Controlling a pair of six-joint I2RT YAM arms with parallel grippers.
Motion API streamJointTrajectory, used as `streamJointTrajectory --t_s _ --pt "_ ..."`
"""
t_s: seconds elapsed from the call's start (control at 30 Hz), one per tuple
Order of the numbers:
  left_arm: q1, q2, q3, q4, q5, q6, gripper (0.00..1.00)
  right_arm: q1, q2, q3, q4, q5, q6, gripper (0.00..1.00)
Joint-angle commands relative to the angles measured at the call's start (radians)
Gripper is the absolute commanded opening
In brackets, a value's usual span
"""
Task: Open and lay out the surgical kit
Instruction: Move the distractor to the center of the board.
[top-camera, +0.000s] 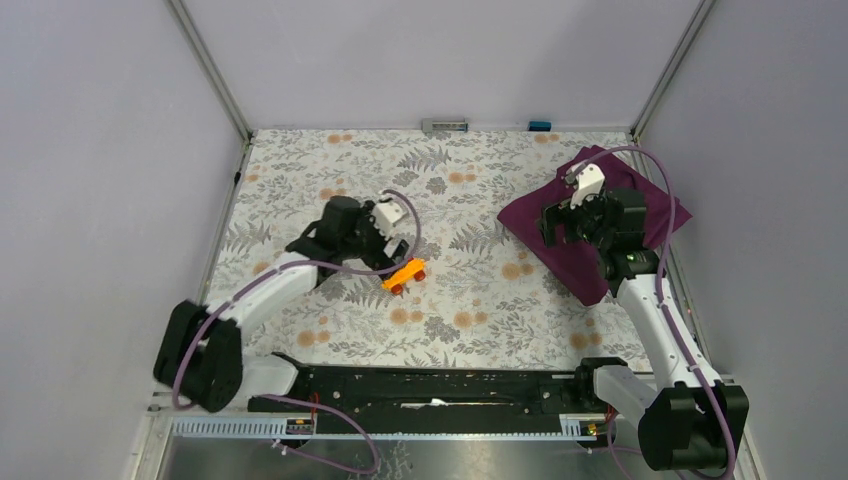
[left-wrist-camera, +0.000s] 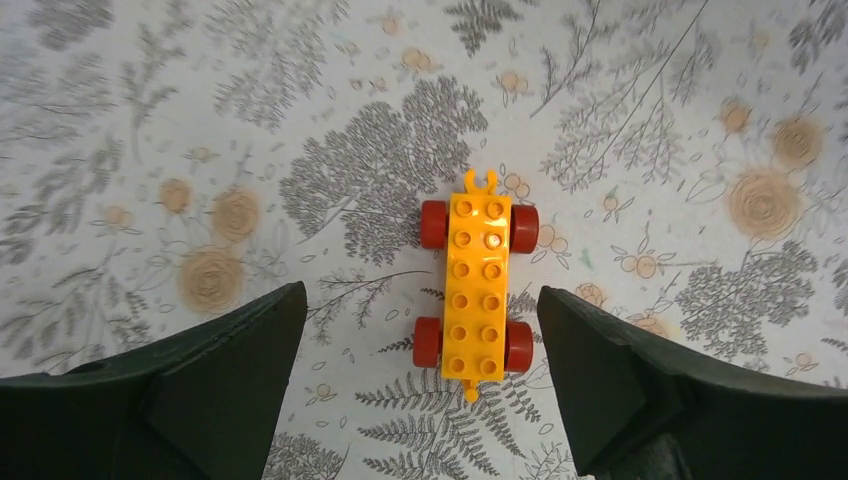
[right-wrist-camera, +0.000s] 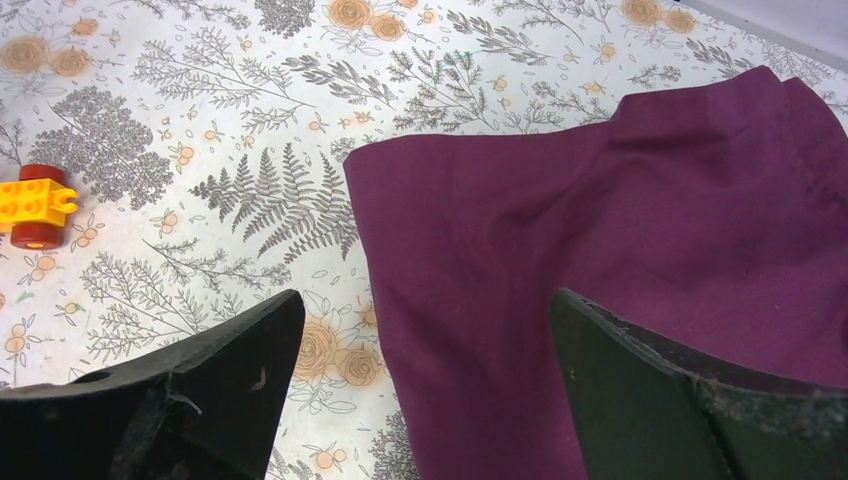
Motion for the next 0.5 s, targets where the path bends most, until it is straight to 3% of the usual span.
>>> streamJointTrajectory --t_s 0.0,0.23,0.47 --pt "-0.059 0.141 0.116 -0.075 -0.080 0.080 0.95 0.000 -0.007 -0.004 0.007 -0.015 -0.029 0.99" --pt "-0.141 0.310 0.191 -0.128 -0.184 0.116 0.93 0.001 0.021 -0.004 0.003 -0.008 -0.044 0.99" --pt "-0.154 0.393 0.253 -0.253 -0.193 0.177 0.86 0.001 0.036 -0.006 0.001 0.008 -0.057 0.99"
